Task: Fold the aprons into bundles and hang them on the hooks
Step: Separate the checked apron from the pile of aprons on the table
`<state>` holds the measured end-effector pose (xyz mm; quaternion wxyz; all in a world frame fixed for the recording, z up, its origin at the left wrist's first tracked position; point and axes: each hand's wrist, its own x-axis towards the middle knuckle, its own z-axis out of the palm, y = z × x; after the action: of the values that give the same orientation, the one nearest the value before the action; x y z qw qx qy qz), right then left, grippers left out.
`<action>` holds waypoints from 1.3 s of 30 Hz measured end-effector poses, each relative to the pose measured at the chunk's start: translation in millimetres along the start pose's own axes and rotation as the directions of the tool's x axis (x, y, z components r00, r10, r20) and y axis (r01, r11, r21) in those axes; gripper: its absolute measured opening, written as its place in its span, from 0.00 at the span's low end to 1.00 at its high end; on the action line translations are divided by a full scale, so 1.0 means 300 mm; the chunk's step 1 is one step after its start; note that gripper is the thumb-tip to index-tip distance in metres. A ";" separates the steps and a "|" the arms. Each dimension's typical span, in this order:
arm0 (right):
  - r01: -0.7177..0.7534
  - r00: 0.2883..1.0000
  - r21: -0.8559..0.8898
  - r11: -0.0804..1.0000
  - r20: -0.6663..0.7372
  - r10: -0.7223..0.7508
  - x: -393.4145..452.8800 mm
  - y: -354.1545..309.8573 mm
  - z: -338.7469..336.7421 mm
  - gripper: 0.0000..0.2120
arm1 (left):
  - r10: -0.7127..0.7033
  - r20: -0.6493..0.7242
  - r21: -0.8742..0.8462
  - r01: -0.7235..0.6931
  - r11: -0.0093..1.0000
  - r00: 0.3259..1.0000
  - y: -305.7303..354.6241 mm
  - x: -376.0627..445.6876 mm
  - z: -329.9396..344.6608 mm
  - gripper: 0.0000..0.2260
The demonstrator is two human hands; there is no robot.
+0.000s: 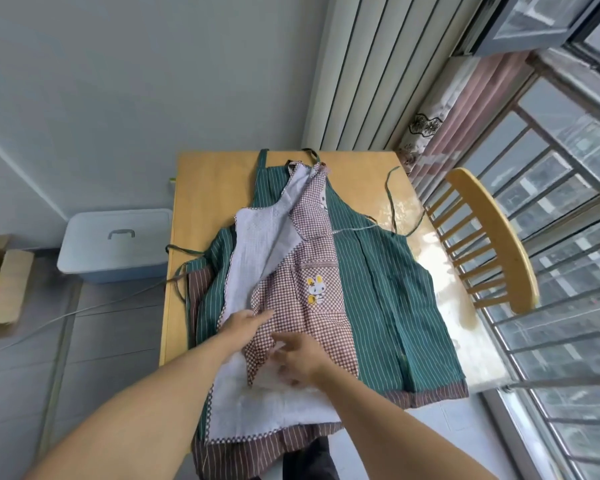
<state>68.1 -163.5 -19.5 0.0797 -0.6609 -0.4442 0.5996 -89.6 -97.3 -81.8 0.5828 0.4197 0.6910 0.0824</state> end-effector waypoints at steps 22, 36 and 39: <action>0.046 0.969 -0.629 0.776 0.217 0.118 -0.115 0.361 -0.008 0.15 | -0.290 0.319 0.217 0.228 0.949 0.902 -0.112 -0.071 -0.051 0.24; -0.418 0.840 -0.351 0.838 -0.500 0.210 -0.141 0.400 -0.079 0.08 | -0.253 0.269 -0.118 0.292 0.949 0.929 -0.149 -0.141 -0.076 0.28; -0.448 0.827 -0.131 0.884 -0.437 0.354 -0.170 0.461 -0.096 0.12 | -0.207 0.083 -0.036 0.210 0.977 0.975 -0.164 -0.106 -0.026 0.35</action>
<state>166.8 -267.9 -63.0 -0.0363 -0.8528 -0.3342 0.3995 -121.2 -147.1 -85.7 0.6240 0.3349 0.7058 0.0194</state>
